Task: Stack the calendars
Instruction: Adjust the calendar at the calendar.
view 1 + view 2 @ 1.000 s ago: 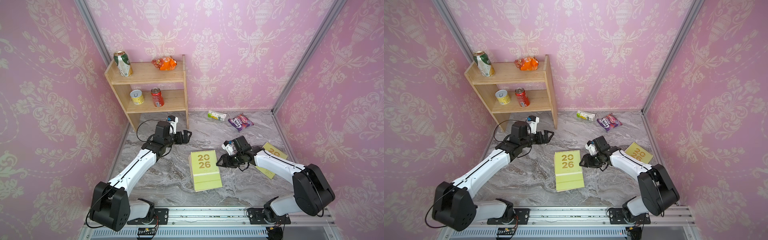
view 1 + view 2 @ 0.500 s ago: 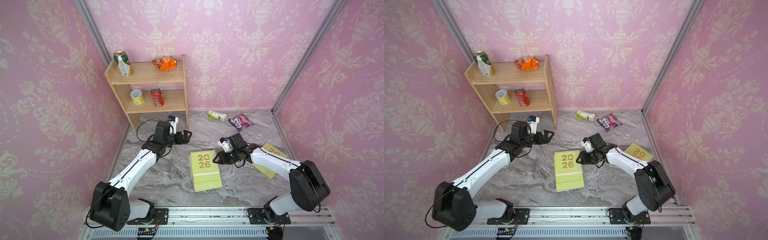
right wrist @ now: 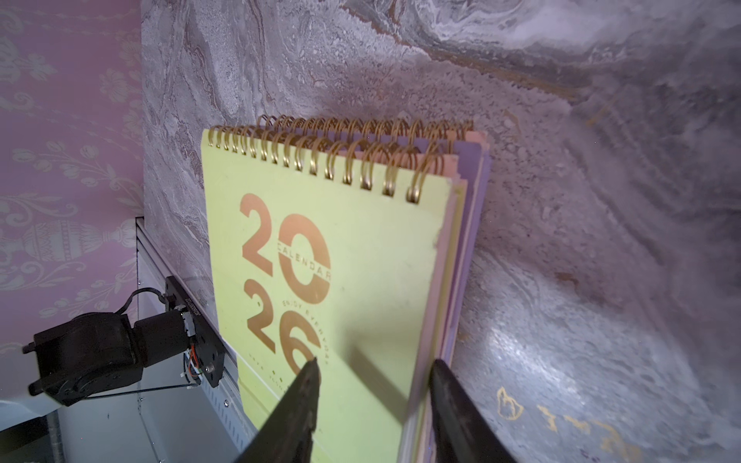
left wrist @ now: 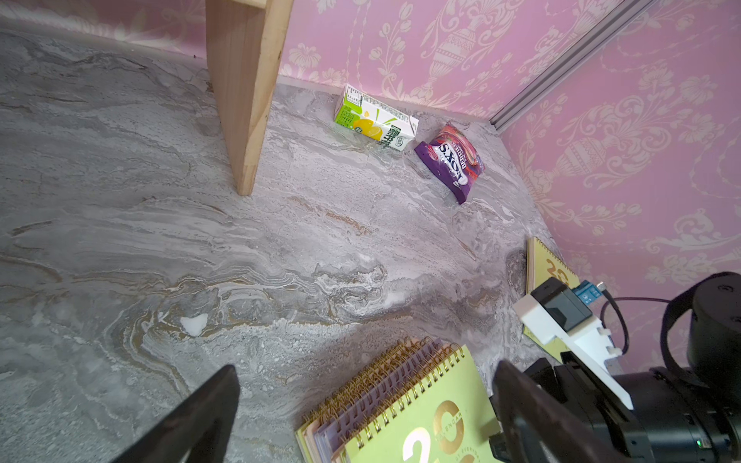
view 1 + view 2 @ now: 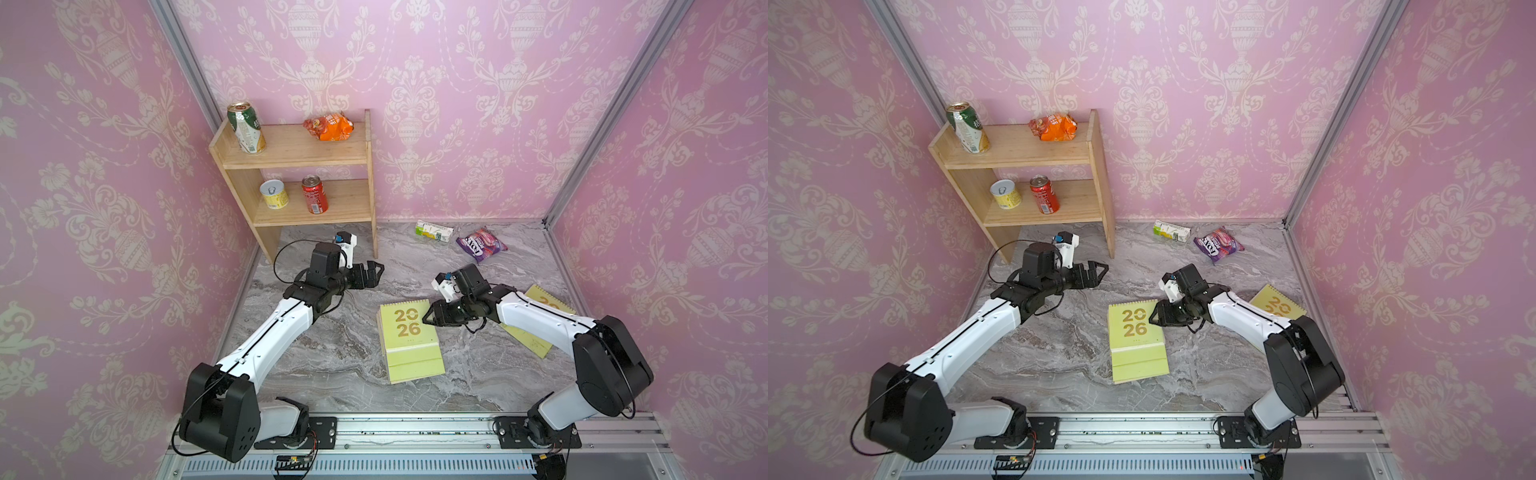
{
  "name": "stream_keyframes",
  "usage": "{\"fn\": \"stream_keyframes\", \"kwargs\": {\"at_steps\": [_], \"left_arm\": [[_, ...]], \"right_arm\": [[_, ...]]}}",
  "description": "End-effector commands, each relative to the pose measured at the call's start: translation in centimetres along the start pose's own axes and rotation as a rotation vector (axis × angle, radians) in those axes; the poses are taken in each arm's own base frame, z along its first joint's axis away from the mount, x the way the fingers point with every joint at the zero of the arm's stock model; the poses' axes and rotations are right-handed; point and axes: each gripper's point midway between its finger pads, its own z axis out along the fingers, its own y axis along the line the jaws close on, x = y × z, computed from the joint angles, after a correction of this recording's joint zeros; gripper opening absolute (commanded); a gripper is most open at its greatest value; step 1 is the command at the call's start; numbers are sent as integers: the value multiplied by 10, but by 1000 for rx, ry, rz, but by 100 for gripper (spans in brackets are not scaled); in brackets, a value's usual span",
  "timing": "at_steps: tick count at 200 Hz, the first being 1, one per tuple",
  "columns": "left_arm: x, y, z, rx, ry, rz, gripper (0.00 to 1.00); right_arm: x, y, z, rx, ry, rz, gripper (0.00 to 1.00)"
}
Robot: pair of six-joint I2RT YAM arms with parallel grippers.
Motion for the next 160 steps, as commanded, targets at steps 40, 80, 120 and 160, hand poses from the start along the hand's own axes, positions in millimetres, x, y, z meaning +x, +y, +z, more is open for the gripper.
{"fn": "stream_keyframes", "kwargs": {"at_steps": [40,80,120,160], "left_arm": [[-2,-3,4,23,11,23,99],[-14,-10,11,60,-7,41,99],[-24,-14,22,88,-14,59,99],[-32,-22,32,131,-13,73,99]], "right_arm": [[-22,-45,-30,140,-112,118,52],[-32,-113,-89,314,-265,281,65],[-23,-171,-138,435,-370,458,85],[3,-226,-165,491,-423,684,100]]}}
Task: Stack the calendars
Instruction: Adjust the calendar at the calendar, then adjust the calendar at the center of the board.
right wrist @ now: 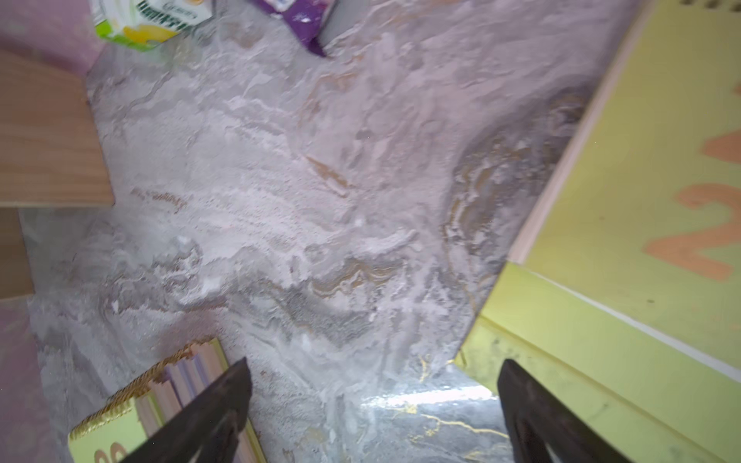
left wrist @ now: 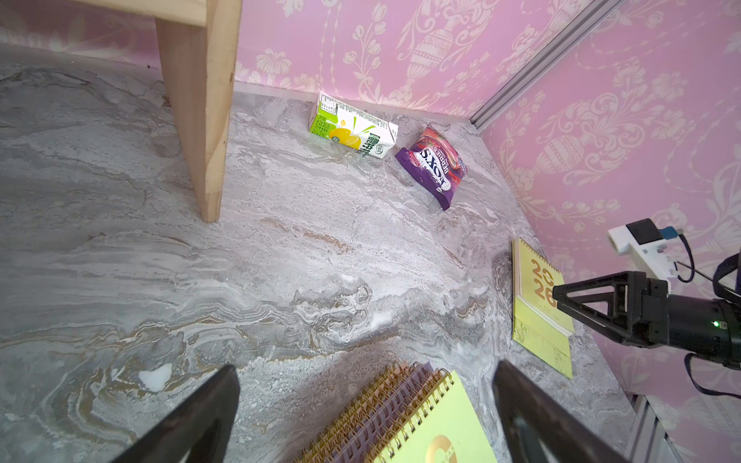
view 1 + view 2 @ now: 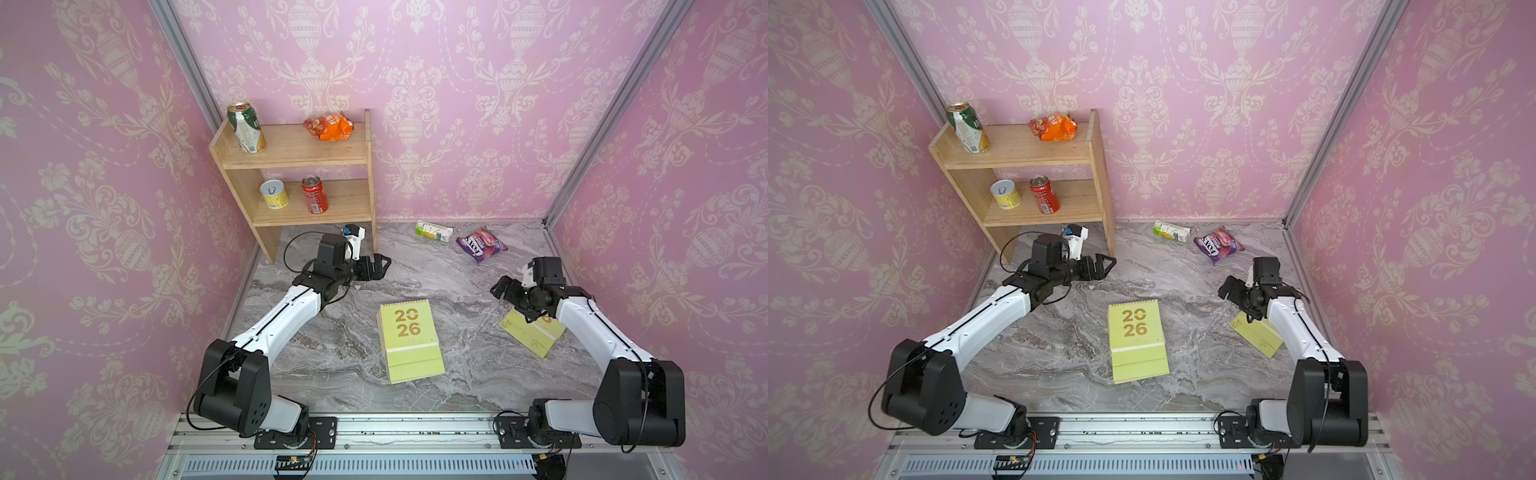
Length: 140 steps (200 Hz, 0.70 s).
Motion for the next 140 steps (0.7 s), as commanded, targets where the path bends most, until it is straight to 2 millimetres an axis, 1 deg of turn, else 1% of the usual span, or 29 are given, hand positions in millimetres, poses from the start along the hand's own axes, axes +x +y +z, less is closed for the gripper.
{"fn": "stream_keyframes", "kwargs": {"at_steps": [1,39,73,93,128,140], "left_arm": [[-17,-12,3,56,-25,50,99],[-23,-19,5,87,-19,58,99],[-25,-24,6,117,-18,51,99],[-26,-26,5,129,-20,45,99],[-26,-30,6,144,-9,42,99],[-26,-30,6,142,-6,42,99]], "right_arm": [[6,-39,-2,94,14,106,100],[-11,-88,-11,167,-51,255,100],[-18,-128,-10,211,-73,374,100],[-20,-140,-5,202,-78,426,100],[-23,-160,2,270,-98,471,100],[-25,-164,4,279,-108,475,100]]}}
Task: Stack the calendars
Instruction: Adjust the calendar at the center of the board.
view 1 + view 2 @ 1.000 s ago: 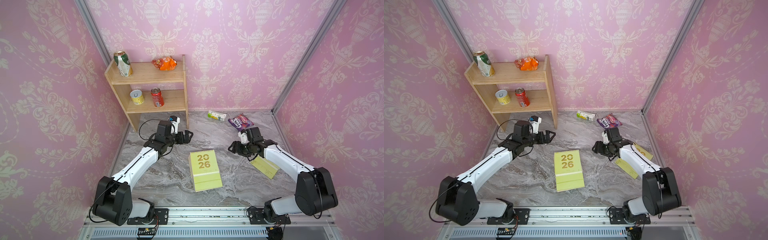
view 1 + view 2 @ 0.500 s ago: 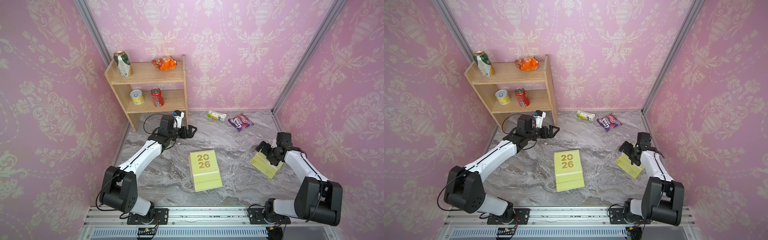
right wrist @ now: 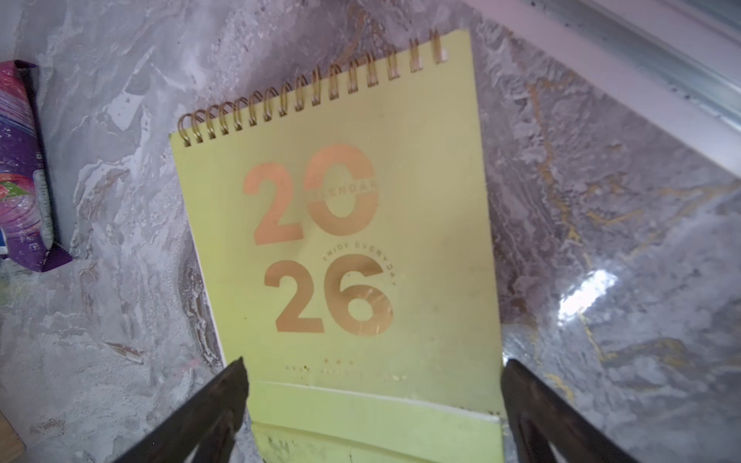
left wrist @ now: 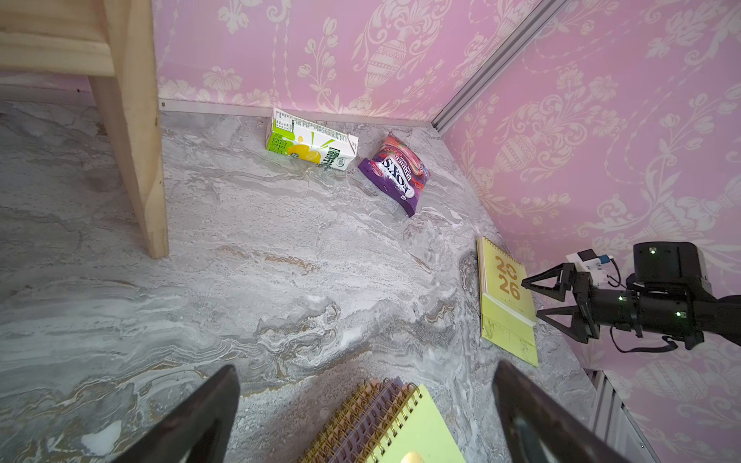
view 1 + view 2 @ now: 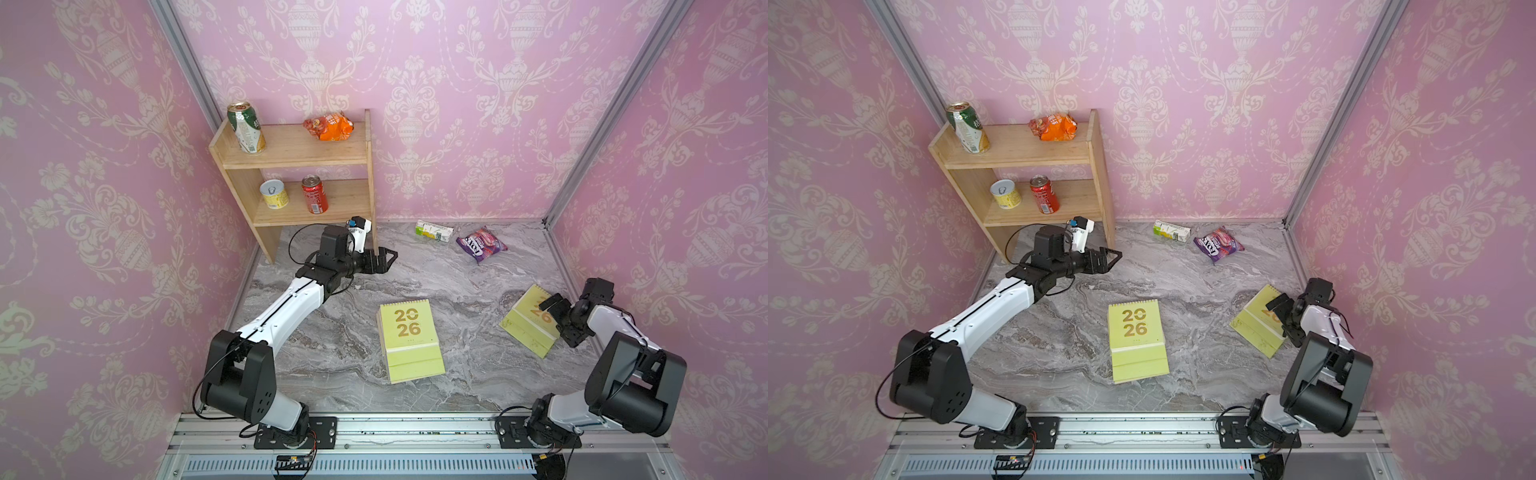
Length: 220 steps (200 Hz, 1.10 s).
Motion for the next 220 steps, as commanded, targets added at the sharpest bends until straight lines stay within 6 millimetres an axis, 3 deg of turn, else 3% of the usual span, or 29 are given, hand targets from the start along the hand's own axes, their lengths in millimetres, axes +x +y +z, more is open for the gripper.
{"fn": "stream_keyframes", "kwargs": {"at_steps": [1,53,128,169,220], "left_arm": [[-10,-7,0,32,-6,15,99],[-5,-14,6,26,31,42,99],[0,-36,30,51,91,90,99],[10,-48,42,67,125,101,99],[17,-72,60,92,171,131,99]], "right_arm": [[-9,-8,7,34,-38,35,100],[-15,-23,18,88,-57,68,100],[-25,-20,37,88,-37,55,95],[-15,10,50,56,12,-62,90],[6,48,51,4,44,-157,89]]}}
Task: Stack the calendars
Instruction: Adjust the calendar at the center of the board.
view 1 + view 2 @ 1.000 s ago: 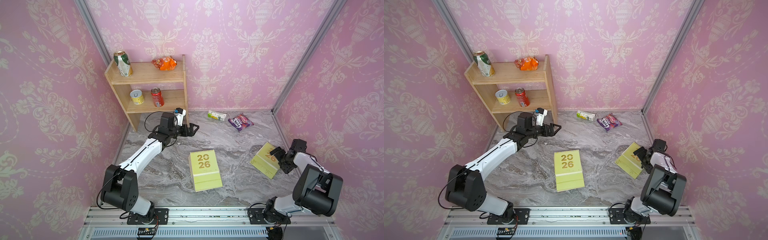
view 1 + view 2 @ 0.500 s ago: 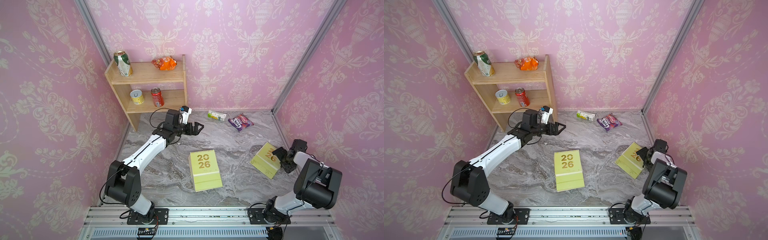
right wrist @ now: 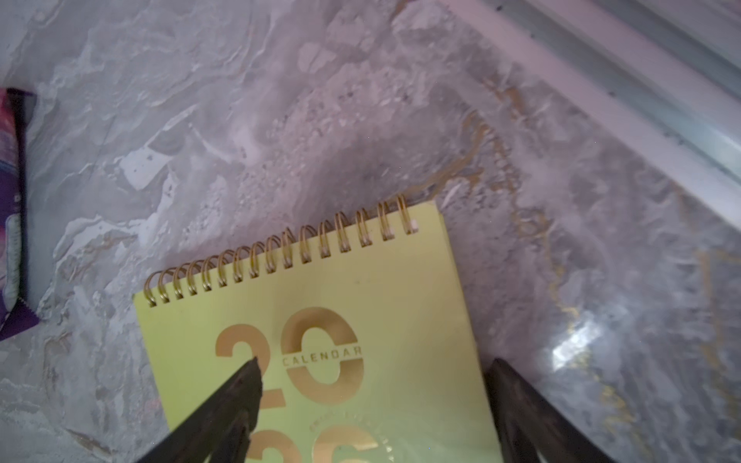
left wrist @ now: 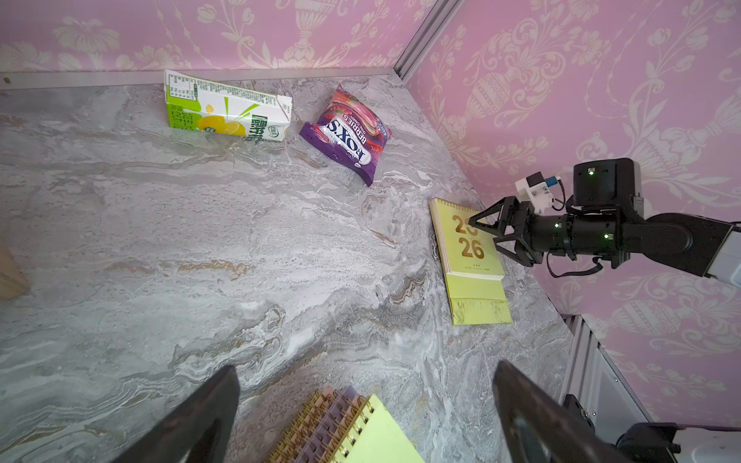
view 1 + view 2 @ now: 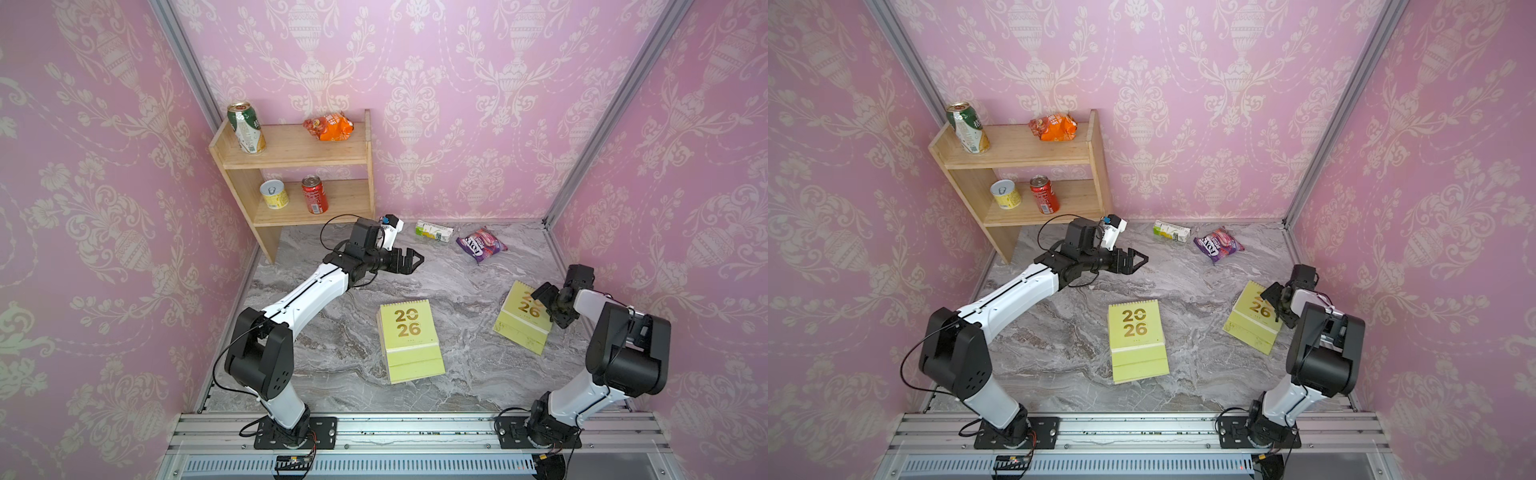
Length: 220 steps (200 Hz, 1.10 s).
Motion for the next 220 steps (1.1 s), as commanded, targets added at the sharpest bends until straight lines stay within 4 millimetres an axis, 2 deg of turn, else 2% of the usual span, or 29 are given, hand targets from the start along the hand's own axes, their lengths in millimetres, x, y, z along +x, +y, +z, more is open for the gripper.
{"fn": "stream_keyframes", "kwargs": {"at_steps": [1,52,82,141,189,220], "left_arm": [[-1,-11,10,2,22,41,99],[14,-45,56,67,107,28,99],[28,-58,89,102,164,-26,99],[63,-85,146,120,273,-89,99],[90,-92,182,89,345,-128,98],[108,-82,199,9,414,-116,98]], "right_arm": [[28,7,6,-8,104,-24,89],[48,45,8,-90,153,-81,89],[62,56,12,-120,196,-90,88],[83,61,2,-153,239,-116,88],[97,52,-10,-157,260,-126,89],[107,51,-12,-178,273,-124,89]]}}
